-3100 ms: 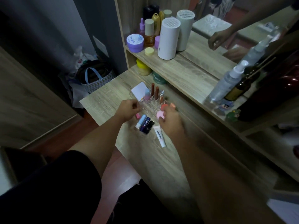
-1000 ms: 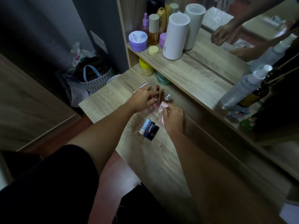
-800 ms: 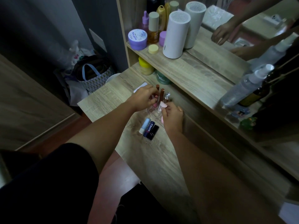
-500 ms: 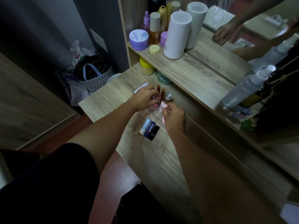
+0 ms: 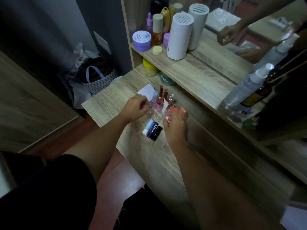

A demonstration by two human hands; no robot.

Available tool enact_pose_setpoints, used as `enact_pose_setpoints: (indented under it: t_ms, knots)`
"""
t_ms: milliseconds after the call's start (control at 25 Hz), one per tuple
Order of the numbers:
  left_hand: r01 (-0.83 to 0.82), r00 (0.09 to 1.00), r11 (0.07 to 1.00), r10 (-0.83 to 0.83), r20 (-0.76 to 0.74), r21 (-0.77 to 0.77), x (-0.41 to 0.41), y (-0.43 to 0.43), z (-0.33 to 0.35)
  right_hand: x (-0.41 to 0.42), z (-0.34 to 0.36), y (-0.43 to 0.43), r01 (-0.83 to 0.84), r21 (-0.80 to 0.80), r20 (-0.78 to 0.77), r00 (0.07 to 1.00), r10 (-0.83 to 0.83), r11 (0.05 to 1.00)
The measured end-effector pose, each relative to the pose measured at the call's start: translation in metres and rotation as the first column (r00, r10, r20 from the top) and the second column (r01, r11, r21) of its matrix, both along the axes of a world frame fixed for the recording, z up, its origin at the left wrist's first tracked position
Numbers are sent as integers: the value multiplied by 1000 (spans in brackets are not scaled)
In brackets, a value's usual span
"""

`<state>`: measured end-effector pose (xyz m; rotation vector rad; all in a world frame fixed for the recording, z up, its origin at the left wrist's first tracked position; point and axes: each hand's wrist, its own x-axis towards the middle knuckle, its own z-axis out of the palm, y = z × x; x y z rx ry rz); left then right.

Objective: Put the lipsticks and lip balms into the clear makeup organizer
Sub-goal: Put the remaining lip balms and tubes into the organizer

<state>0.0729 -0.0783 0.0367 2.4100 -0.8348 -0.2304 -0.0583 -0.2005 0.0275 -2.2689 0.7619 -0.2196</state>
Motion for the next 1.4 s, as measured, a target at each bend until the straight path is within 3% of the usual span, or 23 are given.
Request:
enact_pose_setpoints:
  t_ms: [120, 240, 560, 840, 1080, 1200, 1280, 1400]
  knots:
    - [-13, 965, 987, 54, -255, 159, -12, 20, -22, -11, -12, 10, -250, -41, -164, 957, 240, 967]
    - [34, 915, 976, 57, -400, 217, -26, 23, -34, -5, -16, 16, -337, -1, -230, 916, 328, 942]
    - [-21, 919, 962, 126, -373, 273, -19, 30, -35, 9, -18, 21, -354, -35, -297, 897, 329, 935]
    - [15, 958, 954, 72, -277, 301, -16, 43, -33, 15, -20, 21, -387, -33, -313, 880, 358, 922]
    - [-49, 956, 966, 119, -267, 252, -14, 48, -37, 16, -23, 21, -385, -12, -226, 900, 373, 923]
    - [-58, 952, 978, 115, -284, 200, -11, 48, -36, 16, -23, 24, -278, 64, -94, 954, 283, 958]
    - [-123, 942, 986, 151, -298, 112, -6, 45, -33, 16, -20, 24, -119, 167, 41, 993, 114, 979]
    - [-258, 905, 964, 219, -365, -61, 4, 35, -23, 18, -12, 15, 72, 300, 183, 974, -132, 951]
